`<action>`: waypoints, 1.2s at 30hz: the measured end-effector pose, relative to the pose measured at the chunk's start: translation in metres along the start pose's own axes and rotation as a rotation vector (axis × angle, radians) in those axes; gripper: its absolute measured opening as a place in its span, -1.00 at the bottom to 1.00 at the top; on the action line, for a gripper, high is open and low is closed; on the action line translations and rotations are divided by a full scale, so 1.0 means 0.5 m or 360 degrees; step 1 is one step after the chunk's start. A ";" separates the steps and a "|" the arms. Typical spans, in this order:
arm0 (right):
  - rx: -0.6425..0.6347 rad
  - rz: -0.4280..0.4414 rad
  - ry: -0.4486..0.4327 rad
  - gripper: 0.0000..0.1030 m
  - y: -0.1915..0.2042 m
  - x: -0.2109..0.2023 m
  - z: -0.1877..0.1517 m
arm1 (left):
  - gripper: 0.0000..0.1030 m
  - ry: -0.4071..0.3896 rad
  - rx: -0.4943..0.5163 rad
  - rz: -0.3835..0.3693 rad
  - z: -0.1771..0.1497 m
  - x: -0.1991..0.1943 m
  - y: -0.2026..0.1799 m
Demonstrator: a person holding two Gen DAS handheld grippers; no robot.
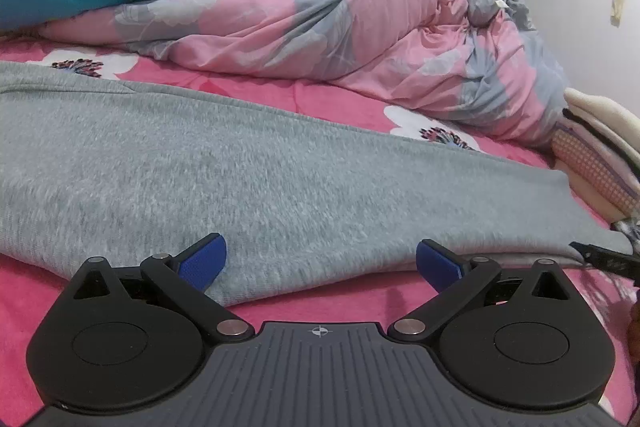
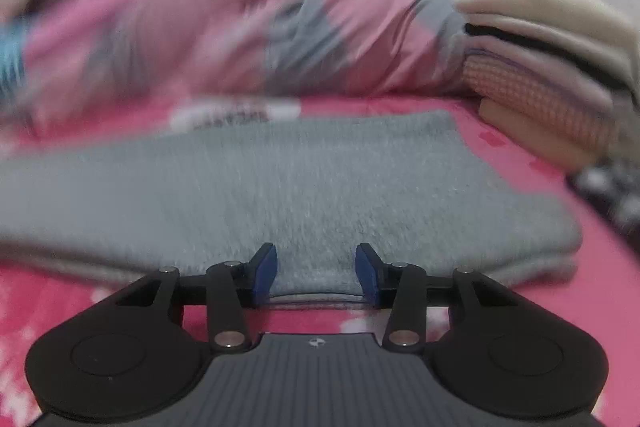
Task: Fold clothes
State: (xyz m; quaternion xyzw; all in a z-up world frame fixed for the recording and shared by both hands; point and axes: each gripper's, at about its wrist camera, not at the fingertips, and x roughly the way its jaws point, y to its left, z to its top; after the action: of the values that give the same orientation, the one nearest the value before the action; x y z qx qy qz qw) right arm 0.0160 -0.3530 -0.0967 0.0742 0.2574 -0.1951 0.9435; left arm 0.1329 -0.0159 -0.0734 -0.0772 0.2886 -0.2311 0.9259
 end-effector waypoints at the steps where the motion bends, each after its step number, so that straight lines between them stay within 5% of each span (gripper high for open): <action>1: 0.0067 0.0047 0.0000 -0.07 -0.013 -0.005 0.002 | 0.98 -0.0004 -0.0006 -0.0006 0.000 -0.001 0.002; 15: 0.0035 0.0037 -0.0014 0.03 -0.006 -0.004 -0.002 | 0.98 -0.0171 -0.0117 -0.0013 0.030 -0.047 0.028; 25: 0.0022 0.0023 -0.0027 0.05 -0.002 -0.004 -0.004 | 0.99 -0.0042 -0.0055 0.0185 0.023 -0.006 0.035; 36: 0.0005 0.0005 -0.0034 0.09 0.000 -0.003 -0.005 | 1.00 -0.0009 0.0007 0.0235 0.015 0.003 0.026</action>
State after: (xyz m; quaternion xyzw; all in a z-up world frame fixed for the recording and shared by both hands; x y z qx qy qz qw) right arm 0.0138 -0.3518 -0.0979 0.0739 0.2469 -0.1948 0.9464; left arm 0.1434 -0.0051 -0.0717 -0.0544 0.2905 -0.1626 0.9414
